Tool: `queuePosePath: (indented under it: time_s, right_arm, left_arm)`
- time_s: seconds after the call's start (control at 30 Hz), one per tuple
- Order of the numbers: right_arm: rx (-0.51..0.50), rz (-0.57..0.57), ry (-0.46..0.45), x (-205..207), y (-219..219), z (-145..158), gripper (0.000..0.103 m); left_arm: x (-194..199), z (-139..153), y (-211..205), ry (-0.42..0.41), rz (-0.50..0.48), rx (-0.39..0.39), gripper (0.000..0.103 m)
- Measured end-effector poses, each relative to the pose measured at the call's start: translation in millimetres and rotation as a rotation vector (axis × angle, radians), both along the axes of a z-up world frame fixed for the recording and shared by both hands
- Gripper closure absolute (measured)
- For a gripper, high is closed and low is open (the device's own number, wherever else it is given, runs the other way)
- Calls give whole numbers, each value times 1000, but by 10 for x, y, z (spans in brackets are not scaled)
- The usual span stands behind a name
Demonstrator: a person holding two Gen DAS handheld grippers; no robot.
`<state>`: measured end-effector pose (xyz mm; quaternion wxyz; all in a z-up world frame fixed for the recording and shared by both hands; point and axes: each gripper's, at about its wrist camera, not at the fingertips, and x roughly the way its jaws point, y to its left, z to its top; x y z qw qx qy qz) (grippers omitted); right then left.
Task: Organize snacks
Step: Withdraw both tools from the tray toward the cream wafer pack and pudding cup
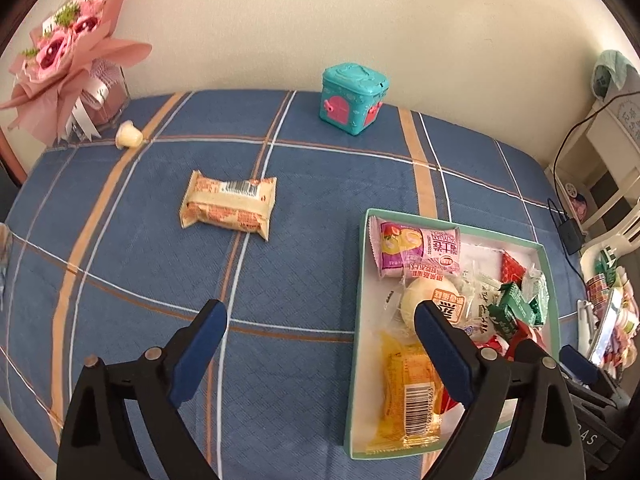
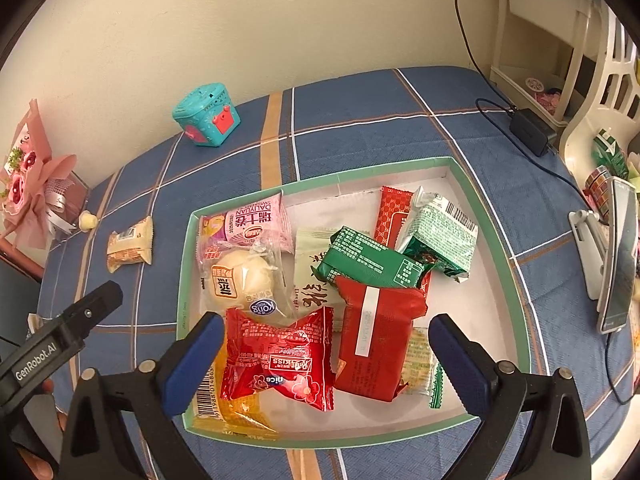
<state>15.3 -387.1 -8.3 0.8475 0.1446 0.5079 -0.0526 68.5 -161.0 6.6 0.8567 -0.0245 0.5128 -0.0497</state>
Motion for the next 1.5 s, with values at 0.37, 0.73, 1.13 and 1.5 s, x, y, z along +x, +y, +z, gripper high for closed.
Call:
queuePosePath:
  time_s: [0.37,0.73,1.13,1.5]
  right_arm:
    - [-1,27,-49,1,56,71,0]
    - [1,35,-92,21,133,125,0]
    - [-4,96,-118,119,455,162,0]
    - [-28,209,-106,370,1125,173,0]
  left_arm:
    - [6,41,-19,-16,-36,-34,8]
    - [13,171,34,-71,-25,-12,8]
    - [141,203,392,-75,55,57,8]
    - [300,67,1172,-25,214,87,8]
